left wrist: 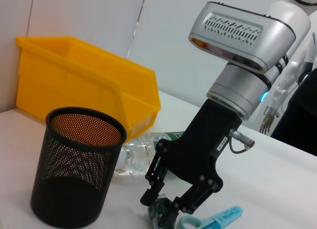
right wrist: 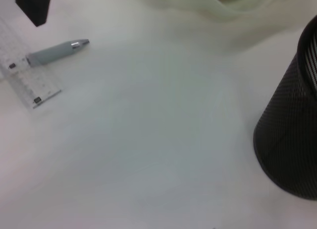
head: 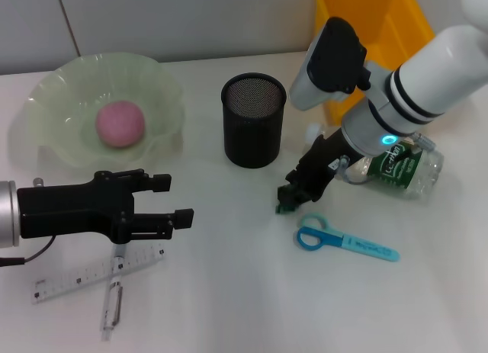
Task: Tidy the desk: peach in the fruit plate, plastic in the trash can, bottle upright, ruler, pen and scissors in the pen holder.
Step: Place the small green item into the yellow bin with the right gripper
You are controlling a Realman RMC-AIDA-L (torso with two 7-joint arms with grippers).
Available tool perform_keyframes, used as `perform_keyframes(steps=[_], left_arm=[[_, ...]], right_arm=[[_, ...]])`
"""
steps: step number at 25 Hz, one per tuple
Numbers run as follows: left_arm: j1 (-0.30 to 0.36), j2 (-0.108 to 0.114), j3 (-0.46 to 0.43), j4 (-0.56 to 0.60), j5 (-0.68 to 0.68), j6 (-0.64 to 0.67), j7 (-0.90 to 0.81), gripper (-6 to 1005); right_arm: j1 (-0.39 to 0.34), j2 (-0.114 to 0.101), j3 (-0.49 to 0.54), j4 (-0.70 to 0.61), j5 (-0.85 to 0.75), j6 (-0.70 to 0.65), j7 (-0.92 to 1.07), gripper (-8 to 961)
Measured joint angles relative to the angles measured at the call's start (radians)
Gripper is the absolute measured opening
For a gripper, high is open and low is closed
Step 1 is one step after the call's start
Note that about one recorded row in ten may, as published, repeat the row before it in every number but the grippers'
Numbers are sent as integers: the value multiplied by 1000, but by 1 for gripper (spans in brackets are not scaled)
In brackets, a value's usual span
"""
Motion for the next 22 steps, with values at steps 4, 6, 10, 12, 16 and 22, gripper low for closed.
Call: perform_keyframes(steps=[4, 6, 10, 12, 16, 22], left_arm=[[0, 1, -4, 0, 0, 0, 0, 836], [0, 2, -4, 0, 0, 0, 0, 836], [1, 5, -4, 0, 0, 0, -1, 836], [1, 7, -5, 0, 0, 0, -2, 836], [1, 7, -8, 0, 0, 0, -2, 836], [1, 8, -14, 0, 0, 5, -3, 836]], right_arm=[[-27, -2, 15, -78, 27, -62, 17, 364], [-84, -5, 23, -209, 84, -146, 29, 365], [-151, -4, 57, -359, 132, -219, 35, 368], [-205, -3, 116, -475, 174, -251, 47, 369], [-258, -6, 232, -560, 252, -257, 22, 371], [-287, -6, 365, -580, 302, -181, -20, 375]])
